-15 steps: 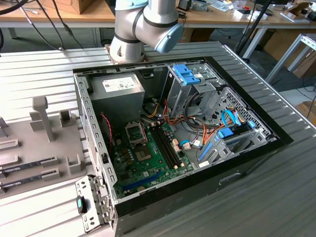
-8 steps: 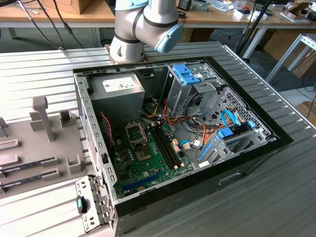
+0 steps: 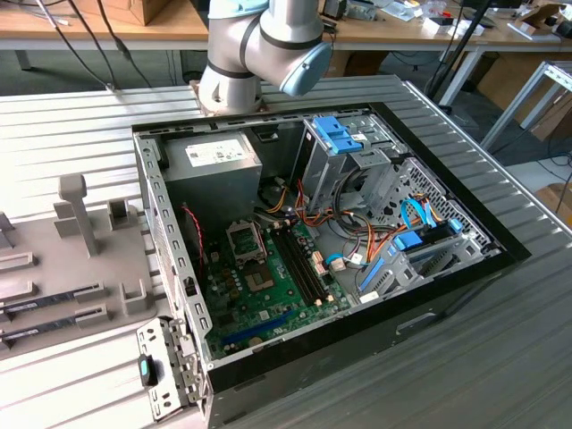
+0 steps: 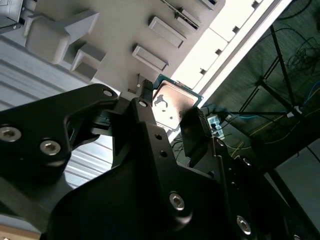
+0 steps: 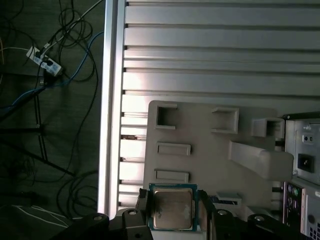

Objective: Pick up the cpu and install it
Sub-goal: 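Pick up the cpu and move it towards the insertion slot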

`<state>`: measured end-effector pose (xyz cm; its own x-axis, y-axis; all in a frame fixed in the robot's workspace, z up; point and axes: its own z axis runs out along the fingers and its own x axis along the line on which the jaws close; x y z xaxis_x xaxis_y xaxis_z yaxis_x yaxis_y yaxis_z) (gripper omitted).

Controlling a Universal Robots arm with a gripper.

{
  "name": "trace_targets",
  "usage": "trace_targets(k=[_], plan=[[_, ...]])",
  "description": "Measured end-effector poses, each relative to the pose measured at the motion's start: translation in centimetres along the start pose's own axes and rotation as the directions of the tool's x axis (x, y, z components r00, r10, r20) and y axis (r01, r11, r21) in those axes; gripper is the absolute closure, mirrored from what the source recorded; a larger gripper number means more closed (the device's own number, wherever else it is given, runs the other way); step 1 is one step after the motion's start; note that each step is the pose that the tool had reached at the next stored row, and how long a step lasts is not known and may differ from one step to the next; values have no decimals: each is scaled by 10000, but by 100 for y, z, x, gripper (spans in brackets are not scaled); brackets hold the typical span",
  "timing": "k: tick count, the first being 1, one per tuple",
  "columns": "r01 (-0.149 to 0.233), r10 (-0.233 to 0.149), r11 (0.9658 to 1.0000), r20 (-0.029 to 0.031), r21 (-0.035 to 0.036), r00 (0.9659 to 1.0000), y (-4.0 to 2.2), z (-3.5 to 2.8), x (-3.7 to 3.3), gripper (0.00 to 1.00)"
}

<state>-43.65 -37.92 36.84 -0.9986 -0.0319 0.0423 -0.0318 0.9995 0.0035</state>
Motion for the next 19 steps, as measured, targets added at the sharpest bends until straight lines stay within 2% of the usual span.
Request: trace_targets(k=[19], plan=[[0, 0, 10000, 0, -7, 10000, 1, -266, 11, 53]])
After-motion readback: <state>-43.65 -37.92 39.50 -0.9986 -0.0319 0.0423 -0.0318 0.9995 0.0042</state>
